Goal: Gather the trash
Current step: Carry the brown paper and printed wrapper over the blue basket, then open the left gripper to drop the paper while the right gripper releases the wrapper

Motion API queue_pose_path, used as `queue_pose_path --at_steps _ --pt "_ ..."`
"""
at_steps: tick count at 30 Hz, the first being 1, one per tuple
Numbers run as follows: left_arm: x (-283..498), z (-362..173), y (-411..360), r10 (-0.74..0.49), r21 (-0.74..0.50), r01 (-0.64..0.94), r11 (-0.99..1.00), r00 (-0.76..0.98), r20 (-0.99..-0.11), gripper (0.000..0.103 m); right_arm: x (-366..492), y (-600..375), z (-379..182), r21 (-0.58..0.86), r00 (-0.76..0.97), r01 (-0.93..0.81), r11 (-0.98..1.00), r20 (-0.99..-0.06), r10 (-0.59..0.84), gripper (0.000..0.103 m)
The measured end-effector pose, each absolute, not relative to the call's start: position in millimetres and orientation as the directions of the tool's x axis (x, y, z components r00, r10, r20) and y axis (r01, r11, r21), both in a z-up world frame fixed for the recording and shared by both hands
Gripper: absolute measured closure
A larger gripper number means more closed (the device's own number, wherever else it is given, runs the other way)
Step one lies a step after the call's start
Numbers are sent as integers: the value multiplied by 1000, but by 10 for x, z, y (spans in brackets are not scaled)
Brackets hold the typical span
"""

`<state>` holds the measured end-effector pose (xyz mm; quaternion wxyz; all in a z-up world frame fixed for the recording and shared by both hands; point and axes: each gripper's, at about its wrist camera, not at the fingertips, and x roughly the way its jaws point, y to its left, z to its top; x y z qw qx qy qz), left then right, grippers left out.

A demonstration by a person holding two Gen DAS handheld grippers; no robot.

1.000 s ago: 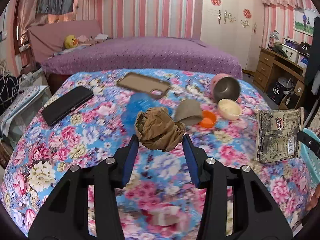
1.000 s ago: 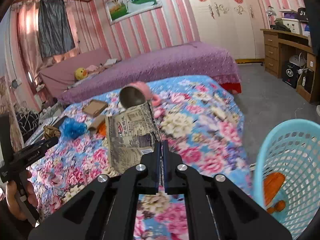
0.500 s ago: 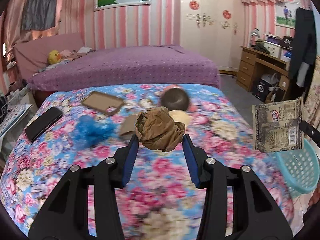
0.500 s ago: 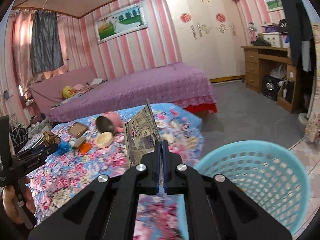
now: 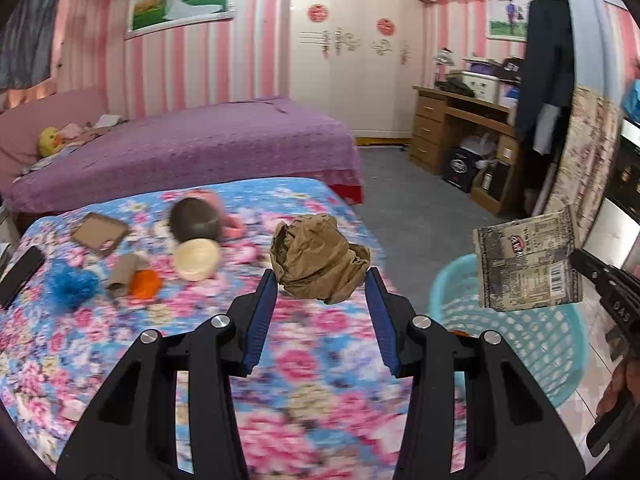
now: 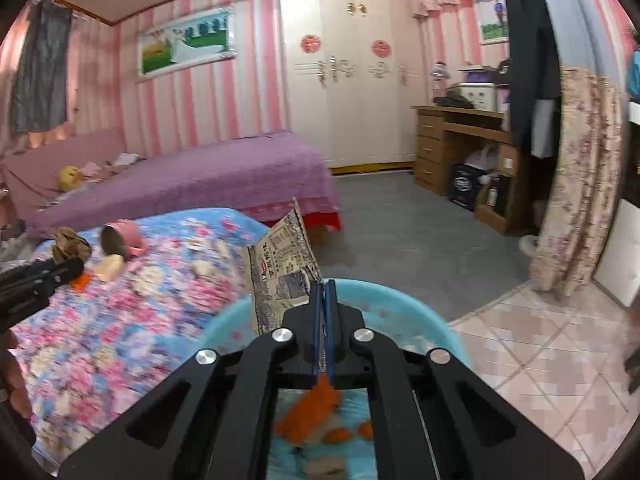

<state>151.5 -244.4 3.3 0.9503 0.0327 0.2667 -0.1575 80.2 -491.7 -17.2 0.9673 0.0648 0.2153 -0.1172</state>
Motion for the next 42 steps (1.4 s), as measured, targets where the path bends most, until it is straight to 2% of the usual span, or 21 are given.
queue_pose_path --at_steps 12,19,28,30,34,36,40,42 --pt "1403 -263 -3301 -365 -12 439 899 732 -576 58 720 -5274 -315 -17 810 358 934 -491 -320 101" --pt "1490 -374 -3538 -394 -30 475 880 693 -604 58 662 -5419 -323 24 812 375 927 -492 -316 101" --pt "1556 -357 -3710 -392 4 490 872 703 -593 57 676 -5459 -358 33 807 380 924 -500 -314 101" --pt "1533 -320 -3714 -395 18 495 869 714 -578 55 670 -5470 -364 39 806 383 923 -501 -314 101" --pt "1538 -256 -3682 -368 32 463 886 743 -559 34 682 -5466 -384 51 806 378 924 -509 -302 101" --pt "1550 -232 -3640 -367 25 457 889 744 -558 30 695 -5450 -389 49 806 372 927 -512 -296 101" --pt "1557 -181 -3540 -339 39 427 904 768 -544 15 698 -5442 -384 56 807 370 927 -513 -292 101" --pt "1570 -152 -3471 -324 40 408 912 779 -537 13 705 -5446 -381 58 807 369 928 -515 -289 101"
